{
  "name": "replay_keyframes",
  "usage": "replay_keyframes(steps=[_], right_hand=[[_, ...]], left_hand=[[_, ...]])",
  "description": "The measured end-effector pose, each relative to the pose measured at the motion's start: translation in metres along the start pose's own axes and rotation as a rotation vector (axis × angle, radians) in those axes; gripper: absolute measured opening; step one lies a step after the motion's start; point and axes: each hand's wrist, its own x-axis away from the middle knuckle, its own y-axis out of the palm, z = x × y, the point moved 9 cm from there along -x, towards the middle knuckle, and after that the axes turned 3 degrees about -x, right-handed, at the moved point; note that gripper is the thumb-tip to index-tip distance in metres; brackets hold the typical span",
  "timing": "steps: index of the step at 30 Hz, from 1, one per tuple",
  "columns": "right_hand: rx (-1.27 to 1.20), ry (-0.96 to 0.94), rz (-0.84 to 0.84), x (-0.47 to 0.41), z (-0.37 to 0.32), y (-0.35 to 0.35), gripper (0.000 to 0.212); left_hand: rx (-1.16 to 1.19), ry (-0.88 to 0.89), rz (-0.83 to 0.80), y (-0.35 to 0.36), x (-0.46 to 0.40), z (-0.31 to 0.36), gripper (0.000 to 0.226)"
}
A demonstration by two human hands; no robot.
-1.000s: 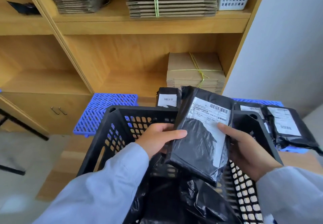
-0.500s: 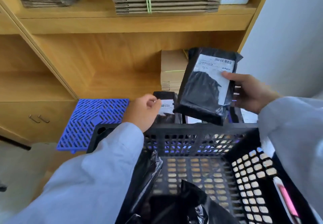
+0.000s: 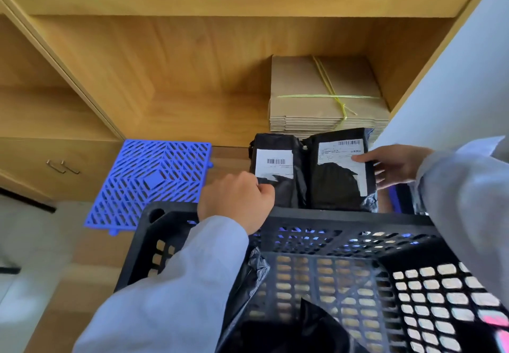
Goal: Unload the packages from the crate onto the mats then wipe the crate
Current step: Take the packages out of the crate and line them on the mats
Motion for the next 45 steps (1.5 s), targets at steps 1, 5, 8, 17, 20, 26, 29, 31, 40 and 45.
replay_keyframes(steps=[1, 5, 8, 17, 20, 26, 29, 31, 40, 45], right_hand=[[0.02, 0.006, -0.017, -0.005, 0.001, 0.004, 0.021], [0.039, 0.0, -0.052, -0.022, 0.004, 0.012, 0.019], [0.039, 0.002, -0.03, -0.03, 0.008, 0.011, 0.023], [0.363, -0.115, 0.172, -0.008, -0.014, 0.0, 0.034], [0.642, -0.344, 0.353, 0.033, -0.049, -0.002, 0.054], [0.489, -0.898, 0.344, 0.184, -0.036, 0.042, 0.034], [0.31, -0.969, 0.232, 0.241, 0.01, 0.06, 0.019], [0.289, -0.943, 0.155, 0.257, 0.047, 0.07, 0.016], [0.347, -0.687, 0.082, 0.254, 0.174, 0.064, 0.007], [0.297, -0.636, 0.246, 0.243, 0.199, 0.051, 0.005]], left_hand=[[-0.003, -0.007, 0.005, 0.0, -0.001, -0.001, 0.036], [-0.005, -0.009, 0.015, 0.0, -0.001, -0.001, 0.036], [0.004, -0.014, 0.018, 0.0, -0.001, 0.0, 0.037], [0.023, -0.023, -0.001, -0.008, 0.003, 0.004, 0.04], [0.041, -0.038, 0.005, -0.01, 0.006, 0.002, 0.039], [0.135, 0.022, -0.029, -0.012, 0.014, 0.006, 0.029], [0.379, 0.094, 0.018, -0.017, 0.023, 0.004, 0.014], [0.381, 0.292, 0.167, -0.028, 0.046, 0.012, 0.015], [0.366, 0.537, -0.382, 0.071, 0.188, 0.072, 0.037], [-0.067, 0.647, -0.652, 0.126, 0.227, 0.109, 0.083]])
